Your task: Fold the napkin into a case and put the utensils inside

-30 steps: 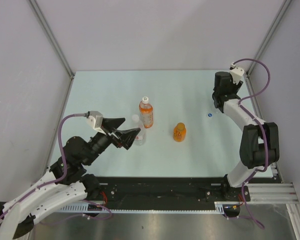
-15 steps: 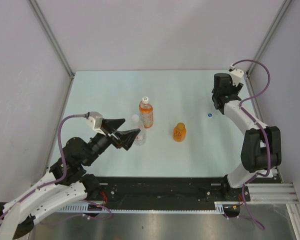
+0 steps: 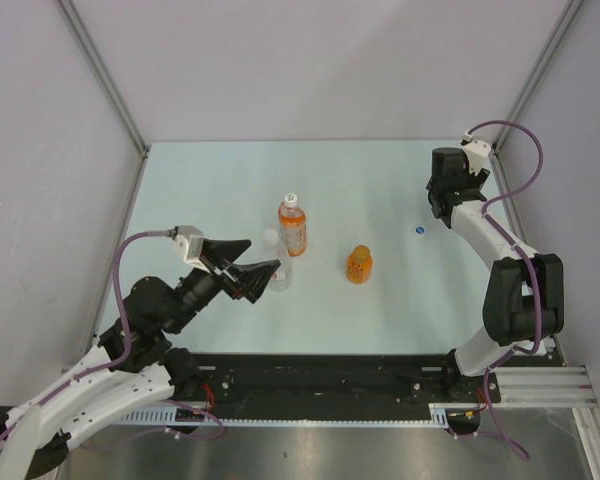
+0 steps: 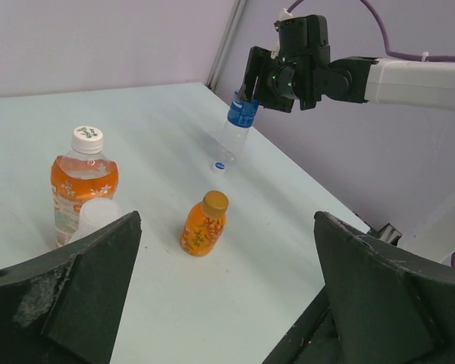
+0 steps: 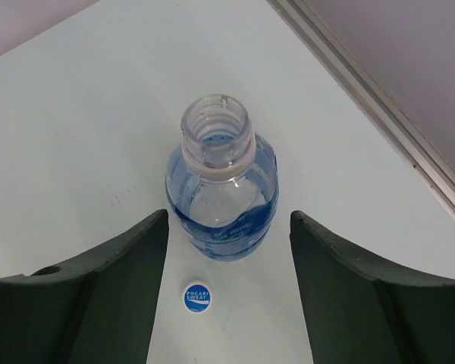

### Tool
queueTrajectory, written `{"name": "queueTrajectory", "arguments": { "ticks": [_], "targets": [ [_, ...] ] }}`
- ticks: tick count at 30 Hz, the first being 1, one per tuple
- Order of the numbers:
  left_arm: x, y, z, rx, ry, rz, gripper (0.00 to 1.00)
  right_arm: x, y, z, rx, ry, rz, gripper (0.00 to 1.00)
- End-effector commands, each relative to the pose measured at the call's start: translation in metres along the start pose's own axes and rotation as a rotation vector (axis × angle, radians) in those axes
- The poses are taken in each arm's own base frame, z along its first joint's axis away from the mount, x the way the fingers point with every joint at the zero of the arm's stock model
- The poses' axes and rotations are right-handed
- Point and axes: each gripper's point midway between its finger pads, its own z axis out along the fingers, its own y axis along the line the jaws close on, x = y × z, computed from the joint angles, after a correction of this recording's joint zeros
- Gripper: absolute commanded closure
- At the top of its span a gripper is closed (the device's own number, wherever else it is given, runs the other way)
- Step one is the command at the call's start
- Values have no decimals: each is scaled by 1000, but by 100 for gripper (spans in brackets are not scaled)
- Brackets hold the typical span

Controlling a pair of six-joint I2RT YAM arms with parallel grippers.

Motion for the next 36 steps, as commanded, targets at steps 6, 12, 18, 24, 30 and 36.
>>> {"name": "queueTrajectory", "arguments": {
  "ticks": [6, 12, 18, 24, 30, 36],
  "targets": [
    [-5, -6, 3, 25, -25, -25, 0, -16, -3, -8, -16, -34, 30, 31],
    [-2, -6, 3, 27, -19, -30, 0, -13, -7, -7, -3, -23, 31, 30],
    [-4, -7, 4, 30, -21, -28, 0, -20, -5, -10, -16, -42, 43, 31],
    [-2, -6, 5, 29, -19, -29, 0, -21, -5, -9, -20, -42, 34, 31],
    [2, -5, 6, 25, -5, -25, 0, -21, -1, 2, -23, -60, 21, 32],
    [3, -3, 7, 14, -3, -17, 0, -18, -1, 15, -10, -66, 34, 33]
  ]
}}
